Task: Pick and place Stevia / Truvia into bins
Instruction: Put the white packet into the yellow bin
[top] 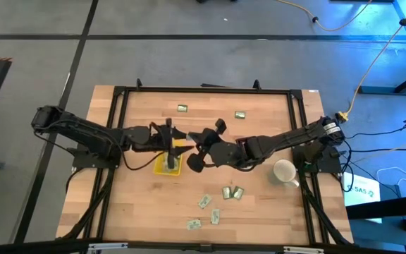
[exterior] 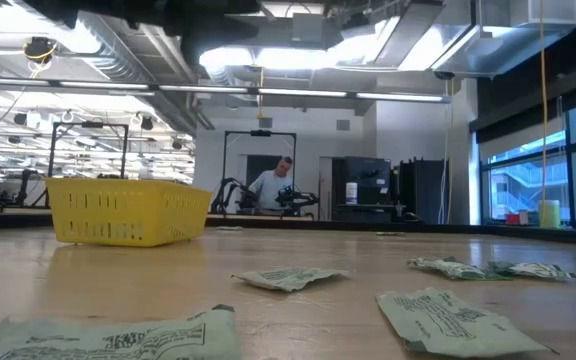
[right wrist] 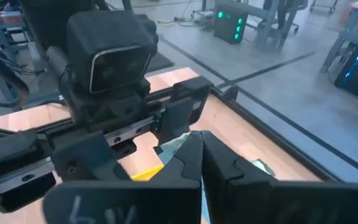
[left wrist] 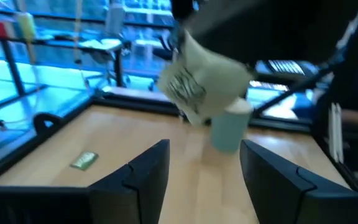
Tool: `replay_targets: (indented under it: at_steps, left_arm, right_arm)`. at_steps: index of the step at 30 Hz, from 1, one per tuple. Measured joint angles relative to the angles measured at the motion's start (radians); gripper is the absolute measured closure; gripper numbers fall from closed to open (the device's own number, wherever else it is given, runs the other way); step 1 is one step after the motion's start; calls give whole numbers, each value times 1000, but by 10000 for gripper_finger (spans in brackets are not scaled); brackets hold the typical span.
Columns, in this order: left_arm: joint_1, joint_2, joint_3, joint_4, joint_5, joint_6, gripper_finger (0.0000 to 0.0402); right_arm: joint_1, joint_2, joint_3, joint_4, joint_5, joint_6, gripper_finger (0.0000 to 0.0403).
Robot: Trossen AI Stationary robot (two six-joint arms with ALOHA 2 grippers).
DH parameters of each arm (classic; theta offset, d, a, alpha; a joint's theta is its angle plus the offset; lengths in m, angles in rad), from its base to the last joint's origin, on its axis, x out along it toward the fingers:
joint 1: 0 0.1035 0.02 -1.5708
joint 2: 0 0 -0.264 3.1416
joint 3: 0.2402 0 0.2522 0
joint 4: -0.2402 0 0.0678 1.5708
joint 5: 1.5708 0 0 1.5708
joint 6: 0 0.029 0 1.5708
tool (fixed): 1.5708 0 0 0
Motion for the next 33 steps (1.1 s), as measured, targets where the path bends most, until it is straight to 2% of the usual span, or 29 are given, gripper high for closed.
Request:
replay_targets:
  at_steps: [6,14,19,26,33]
  left_arm:
    - [-3,0,0,89,-79,-25,213]
    - [-3,0,0,143,-78,-39,225]
    - [-3,0,0,134,-83,-36,275]
    - [-3,0,0,136,-82,30,383]
    - [-2,0,0,132,-86,36,395]
  right_arm:
    - [0,0,0,18,-2,-8,403]
    - [6,0,0,21,-3,-11,403]
    - [11,0,0,35,-20,-16,403]
    - [12,0,0,37,-76,-43,389]
    - [15,0,0,40,-97,-63,351]
